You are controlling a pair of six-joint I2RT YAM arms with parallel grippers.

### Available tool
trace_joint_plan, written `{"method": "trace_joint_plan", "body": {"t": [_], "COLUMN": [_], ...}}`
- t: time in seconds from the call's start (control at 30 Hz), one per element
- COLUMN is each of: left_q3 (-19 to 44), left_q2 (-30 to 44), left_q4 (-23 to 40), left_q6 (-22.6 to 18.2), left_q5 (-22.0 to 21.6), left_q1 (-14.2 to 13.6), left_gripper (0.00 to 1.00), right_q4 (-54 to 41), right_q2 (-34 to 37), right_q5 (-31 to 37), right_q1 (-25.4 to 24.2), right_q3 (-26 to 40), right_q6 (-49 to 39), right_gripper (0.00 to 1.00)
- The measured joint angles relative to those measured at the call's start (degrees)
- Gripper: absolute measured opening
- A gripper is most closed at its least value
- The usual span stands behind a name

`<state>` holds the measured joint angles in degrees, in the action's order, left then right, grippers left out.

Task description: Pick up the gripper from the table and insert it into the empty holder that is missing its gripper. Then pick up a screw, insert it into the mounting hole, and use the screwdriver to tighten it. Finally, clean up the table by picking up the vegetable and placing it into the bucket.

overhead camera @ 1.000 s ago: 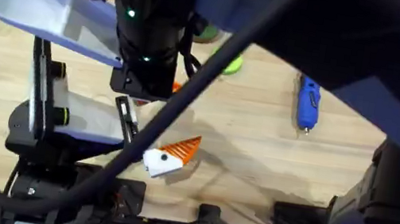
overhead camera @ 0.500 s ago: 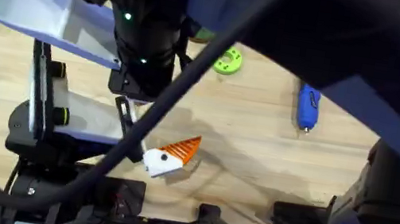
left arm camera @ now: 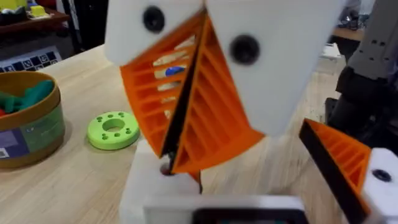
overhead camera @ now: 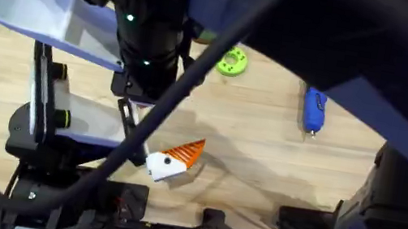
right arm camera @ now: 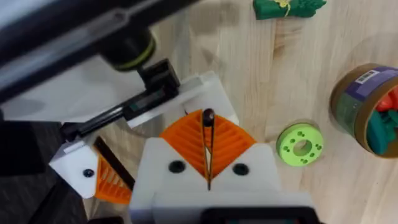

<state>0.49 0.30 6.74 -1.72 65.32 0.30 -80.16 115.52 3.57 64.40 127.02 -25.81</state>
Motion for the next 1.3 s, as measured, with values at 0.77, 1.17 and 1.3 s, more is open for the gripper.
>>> {"method": "trace_joint_plan", "body": {"t": [0.77,1.17,1.3], "left_q3": [0.0,0.0,0.0], "left_q2": [0.0,0.13,0.13], "left_q4": [0.0,0.04,0.05], "left_q6": [0.0,0.66,0.64], "left_q5": [0.0,0.04,0.04], "left_q1": [0.0,0.0,0.0], "left_gripper": [0.986,0.985,0.986], "right_q4": [-0.02,-0.2,-0.2], "right_q2": [0.57,1.7,1.73], "right_q5": [0.0,0.02,0.02], "right_q1": [0.0,0.0,0.0], "right_q3": [0.0,0.44,0.44], "right_q6": [0.01,0.01,0.01], "right_gripper": [0.004,0.004,0.004]}}
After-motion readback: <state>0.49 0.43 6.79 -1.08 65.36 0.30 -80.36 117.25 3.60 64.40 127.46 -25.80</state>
